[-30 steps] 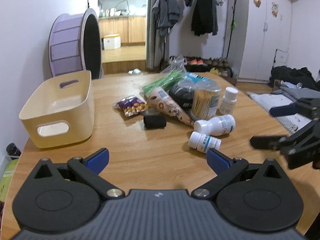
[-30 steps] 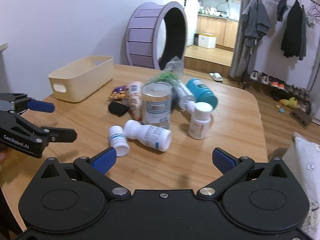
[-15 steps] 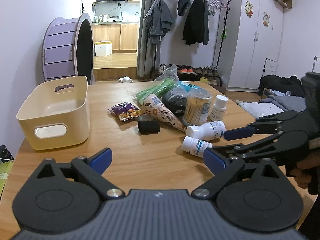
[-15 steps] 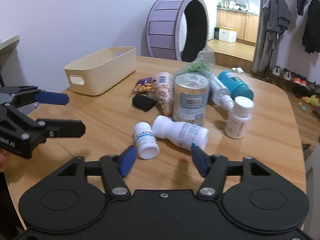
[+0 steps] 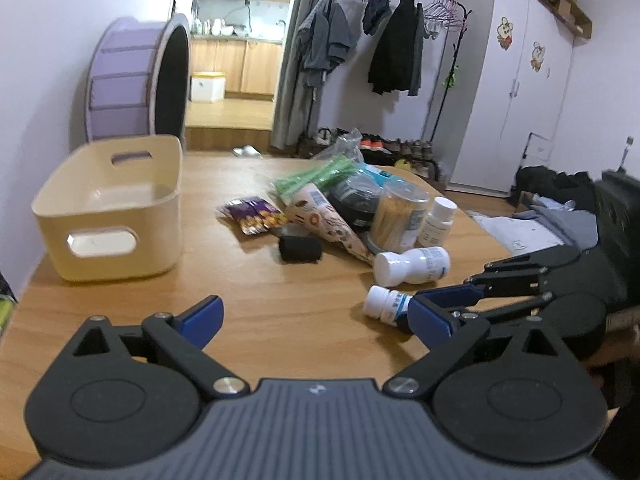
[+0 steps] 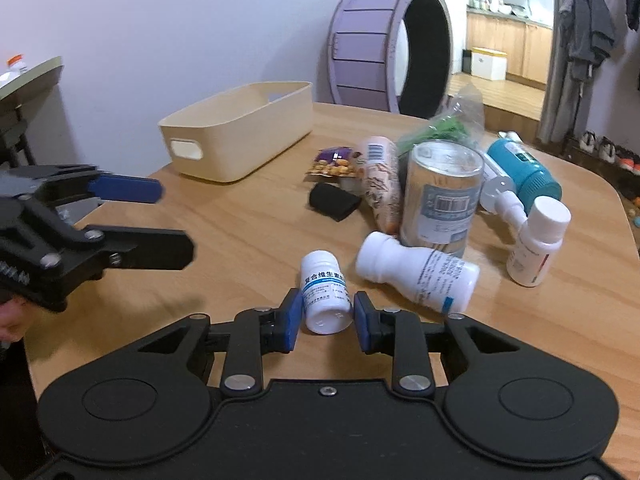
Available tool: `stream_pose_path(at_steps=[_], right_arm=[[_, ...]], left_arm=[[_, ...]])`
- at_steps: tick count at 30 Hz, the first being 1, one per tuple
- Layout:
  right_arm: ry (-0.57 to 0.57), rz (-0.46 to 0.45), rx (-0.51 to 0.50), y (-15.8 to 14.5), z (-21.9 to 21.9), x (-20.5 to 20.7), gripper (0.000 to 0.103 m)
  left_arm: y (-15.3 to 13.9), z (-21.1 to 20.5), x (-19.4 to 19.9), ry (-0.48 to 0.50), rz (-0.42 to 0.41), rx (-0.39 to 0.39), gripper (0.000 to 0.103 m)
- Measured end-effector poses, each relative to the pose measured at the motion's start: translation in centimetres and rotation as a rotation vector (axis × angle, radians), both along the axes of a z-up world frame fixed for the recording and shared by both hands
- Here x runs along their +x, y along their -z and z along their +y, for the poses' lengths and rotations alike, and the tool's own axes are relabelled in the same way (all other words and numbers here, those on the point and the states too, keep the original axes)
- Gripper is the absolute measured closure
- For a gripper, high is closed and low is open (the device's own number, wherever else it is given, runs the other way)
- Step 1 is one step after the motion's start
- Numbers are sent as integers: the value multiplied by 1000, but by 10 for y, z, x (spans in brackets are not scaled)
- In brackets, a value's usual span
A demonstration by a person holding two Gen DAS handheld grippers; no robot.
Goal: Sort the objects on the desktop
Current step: 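Lower the left gripper onto the small white pill bottle and close it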
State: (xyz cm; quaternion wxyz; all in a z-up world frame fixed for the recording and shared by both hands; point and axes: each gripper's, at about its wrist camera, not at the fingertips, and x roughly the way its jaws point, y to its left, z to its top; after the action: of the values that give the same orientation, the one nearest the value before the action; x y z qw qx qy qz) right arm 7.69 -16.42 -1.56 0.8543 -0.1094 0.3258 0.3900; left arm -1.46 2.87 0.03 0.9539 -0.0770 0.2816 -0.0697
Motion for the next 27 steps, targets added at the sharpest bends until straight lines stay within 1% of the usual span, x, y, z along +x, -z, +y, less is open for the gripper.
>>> stream_pose_path(at_steps=[2,6,9,11,12,13,14,18,20,27], right_arm=[[-12,-4,-8,0,-1,-6,75],[-37,-13,-23,0,-2,-17,73],[-49,-20,-28,-2,-6,-23,68],[-45,-25,-14,-5,-11,-23,64],[-40,-25,-2,-6,-14,-22,64],[-34,-25,9,-7,-16,-21,64],[-28,-25,21,-8,-19,-20,64],[-27,-11,30,-3,-15,-14,64],[-39,-1,26,-1,-11,-13,64],[-130,22,53,0,4,-27,64]], left_arm=[[2,1,3,12,20,-33,5],[7,1,10,17,63,-67,5],[10,2,11,14,76,-98,7],[10,1,12,16,81,-98,15],[11,0,13,26,86,-100,17],[11,-1,14,37,91,-105,23],[13,-1,14,41,94,-113,27],[18,-3,15,70,116,-143,28],[18,-3,14,69,114,-143,28],[17,3,15,48,123,-164,28]])
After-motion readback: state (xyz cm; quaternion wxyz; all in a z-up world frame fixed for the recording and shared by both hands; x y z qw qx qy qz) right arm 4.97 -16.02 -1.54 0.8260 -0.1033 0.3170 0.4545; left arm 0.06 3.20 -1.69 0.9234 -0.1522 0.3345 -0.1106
